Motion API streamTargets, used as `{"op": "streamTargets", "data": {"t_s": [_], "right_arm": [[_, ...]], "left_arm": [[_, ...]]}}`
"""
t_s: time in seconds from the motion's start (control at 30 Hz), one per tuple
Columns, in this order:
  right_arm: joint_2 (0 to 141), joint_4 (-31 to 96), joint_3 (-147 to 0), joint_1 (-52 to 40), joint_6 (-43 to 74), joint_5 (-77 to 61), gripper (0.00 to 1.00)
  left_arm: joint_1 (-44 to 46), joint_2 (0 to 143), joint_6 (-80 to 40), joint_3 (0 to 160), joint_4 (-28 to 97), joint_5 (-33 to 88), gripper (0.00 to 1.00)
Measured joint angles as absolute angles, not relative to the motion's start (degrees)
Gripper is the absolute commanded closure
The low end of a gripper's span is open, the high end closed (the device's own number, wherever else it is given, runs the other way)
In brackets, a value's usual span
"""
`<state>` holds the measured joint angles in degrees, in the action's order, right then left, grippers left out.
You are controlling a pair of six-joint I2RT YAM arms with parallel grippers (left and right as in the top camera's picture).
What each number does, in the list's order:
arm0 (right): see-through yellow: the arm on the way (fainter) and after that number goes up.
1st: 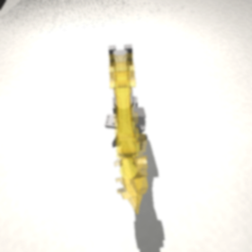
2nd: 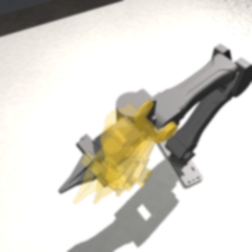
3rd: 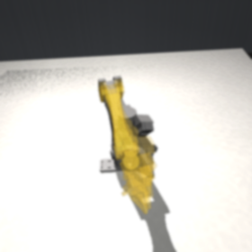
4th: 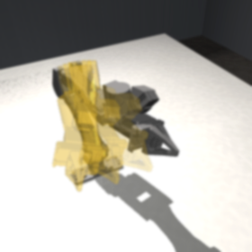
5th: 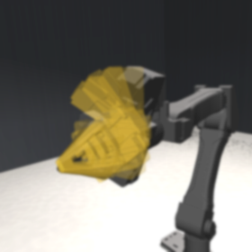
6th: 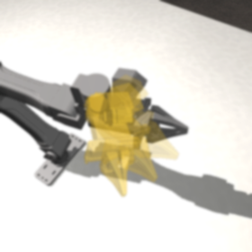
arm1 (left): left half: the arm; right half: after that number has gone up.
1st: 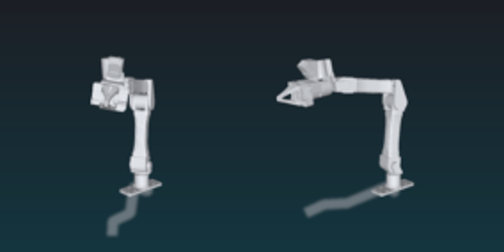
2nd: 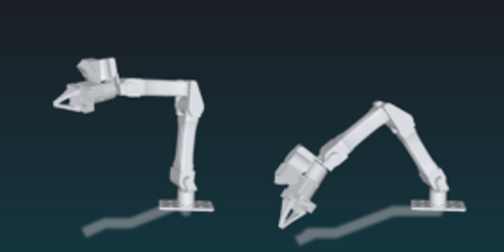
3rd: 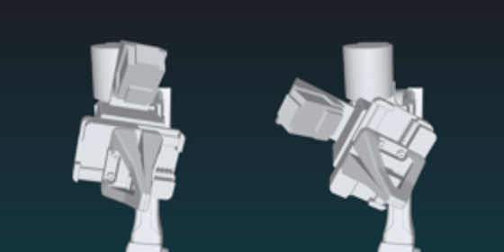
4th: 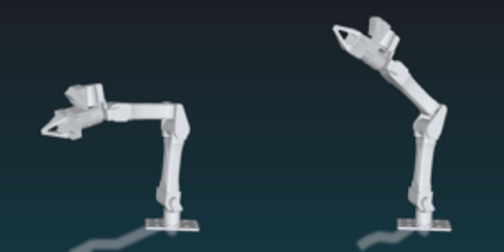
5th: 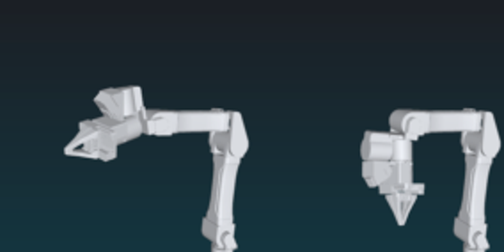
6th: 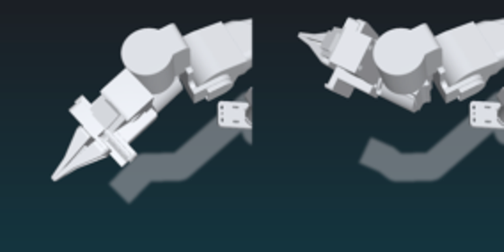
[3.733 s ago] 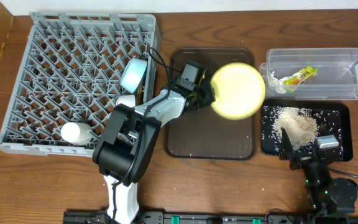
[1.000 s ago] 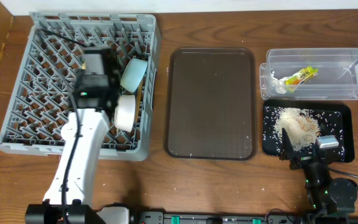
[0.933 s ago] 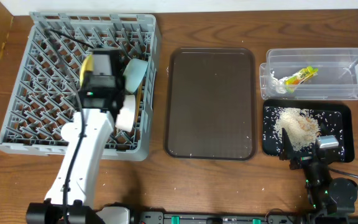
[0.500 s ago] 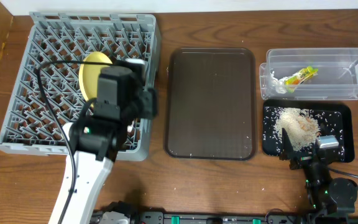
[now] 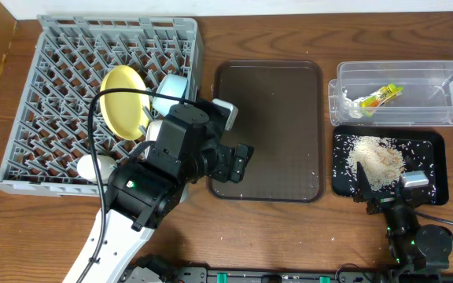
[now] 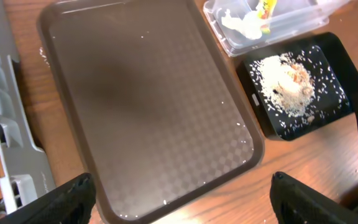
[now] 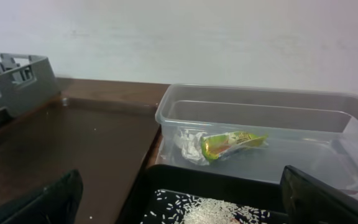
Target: Sort waste into correct bins and load items into the dishwasher
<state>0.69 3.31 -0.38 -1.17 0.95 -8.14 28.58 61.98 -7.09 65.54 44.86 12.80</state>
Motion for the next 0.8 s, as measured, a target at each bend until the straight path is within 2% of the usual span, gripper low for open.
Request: {"op": "streamTargets", "data": {"t_s": [0.33, 0.5, 0.8], "right_arm": [[0.7, 3.3, -0.4, -1.2, 1.0, -8.1, 0.01], [0.7, 3.3, -0.4, -1.2, 1.0, -8.1, 0.01], [0.7, 3.3, -0.4, -1.2, 1.0, -8.1, 0.01]], "left_arm": [[28.6, 53.6, -7.1, 65.4, 36.3, 5.5, 0.07], [26.3, 48.5, -6.2, 62.5, 28.1, 2.2, 0.07], [15.8, 31.5, -5.7, 39.9, 13.5, 1.8, 0.06]]}}
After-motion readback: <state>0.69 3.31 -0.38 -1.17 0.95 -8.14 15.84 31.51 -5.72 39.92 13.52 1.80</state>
